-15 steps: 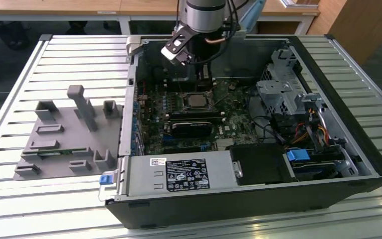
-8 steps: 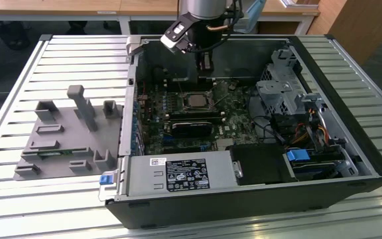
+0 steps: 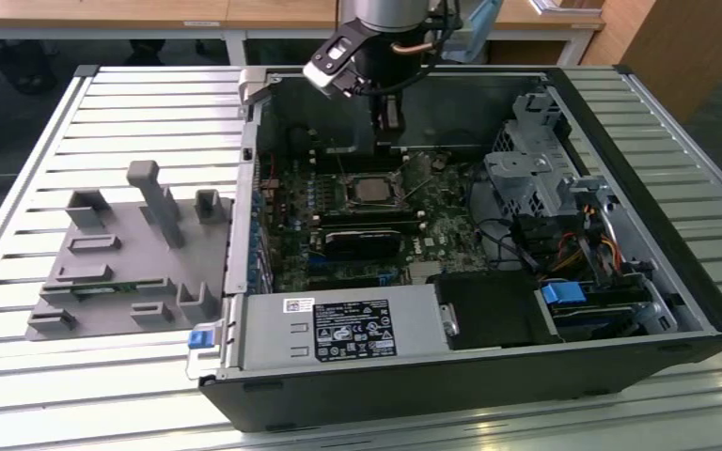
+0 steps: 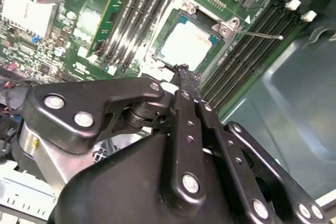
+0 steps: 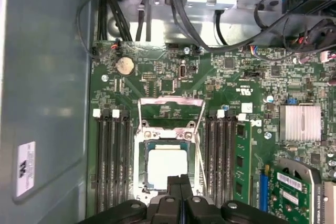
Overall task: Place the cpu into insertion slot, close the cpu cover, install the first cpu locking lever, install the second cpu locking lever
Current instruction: 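Close the cpu cover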
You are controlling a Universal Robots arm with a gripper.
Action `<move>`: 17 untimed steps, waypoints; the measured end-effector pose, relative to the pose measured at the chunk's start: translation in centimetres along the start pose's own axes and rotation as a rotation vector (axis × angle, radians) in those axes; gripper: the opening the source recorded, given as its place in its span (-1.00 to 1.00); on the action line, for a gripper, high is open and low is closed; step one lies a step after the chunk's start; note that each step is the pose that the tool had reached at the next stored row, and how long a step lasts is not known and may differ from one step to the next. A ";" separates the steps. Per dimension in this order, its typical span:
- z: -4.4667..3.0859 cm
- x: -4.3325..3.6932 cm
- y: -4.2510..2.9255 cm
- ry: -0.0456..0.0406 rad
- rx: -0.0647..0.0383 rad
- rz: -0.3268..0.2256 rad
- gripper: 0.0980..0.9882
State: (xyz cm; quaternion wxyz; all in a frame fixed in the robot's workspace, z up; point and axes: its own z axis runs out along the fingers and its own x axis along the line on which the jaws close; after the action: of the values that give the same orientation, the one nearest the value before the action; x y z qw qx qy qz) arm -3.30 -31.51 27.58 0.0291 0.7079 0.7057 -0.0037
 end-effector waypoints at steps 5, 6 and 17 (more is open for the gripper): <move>0.05 -0.43 0.62 0.0009 0.000 0.000 -0.98; 0.06 -0.44 1.05 0.0022 0.000 0.000 -0.98; 0.33 -0.38 4.08 0.0084 0.000 -0.009 -0.98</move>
State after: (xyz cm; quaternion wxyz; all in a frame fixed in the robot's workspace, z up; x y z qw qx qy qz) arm 0.79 -31.91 27.41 0.0261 0.7047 0.7090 -0.0009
